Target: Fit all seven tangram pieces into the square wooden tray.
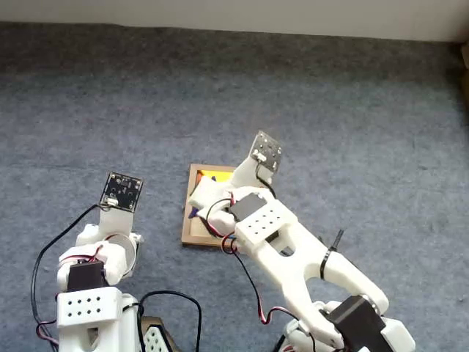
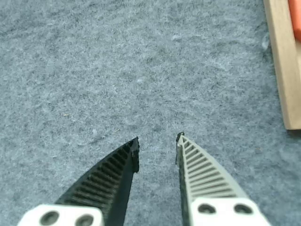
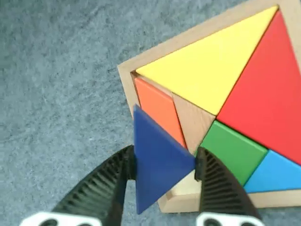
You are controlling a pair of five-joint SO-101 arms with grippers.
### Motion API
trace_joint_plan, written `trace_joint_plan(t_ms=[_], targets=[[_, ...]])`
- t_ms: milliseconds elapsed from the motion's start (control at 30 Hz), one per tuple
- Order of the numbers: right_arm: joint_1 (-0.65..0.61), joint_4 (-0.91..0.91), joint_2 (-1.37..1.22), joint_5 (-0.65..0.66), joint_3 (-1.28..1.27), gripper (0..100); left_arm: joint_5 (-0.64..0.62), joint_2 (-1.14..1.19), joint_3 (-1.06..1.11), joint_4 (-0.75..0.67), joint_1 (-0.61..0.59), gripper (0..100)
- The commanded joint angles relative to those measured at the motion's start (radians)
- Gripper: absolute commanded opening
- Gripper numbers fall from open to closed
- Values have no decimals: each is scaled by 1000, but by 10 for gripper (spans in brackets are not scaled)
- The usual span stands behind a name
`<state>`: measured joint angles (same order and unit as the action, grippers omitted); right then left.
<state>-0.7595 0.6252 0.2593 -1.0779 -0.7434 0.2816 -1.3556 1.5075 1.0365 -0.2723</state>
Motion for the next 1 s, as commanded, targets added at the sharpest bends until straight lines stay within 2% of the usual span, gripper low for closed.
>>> trace_joint_plan(t_ms=[0,100,233,333,433,500,667,967], targets=[[-21,-22,31,-20,2,291,-3,-12,-7,-11,-13,148],[-24,-21,41,-18,2,304,-3,-12,-7,-11,-13,148],[-19,-19,42,21,4,255,-3,-12,-7,-11,-13,148],[-16,61,42,115,8,153,-3,-12,-7,-11,-13,148],[1,113,42,235,44,0,-3,-12,-7,-11,-13,148],[25,113,41,347,76,22,-3,-12,-7,-11,-13,148],[99,110,31,640,108,5,-3,-12,-7,-11,-13,148],[84,-33,-47,772,114,5,-3,-12,-7,-11,-13,148]])
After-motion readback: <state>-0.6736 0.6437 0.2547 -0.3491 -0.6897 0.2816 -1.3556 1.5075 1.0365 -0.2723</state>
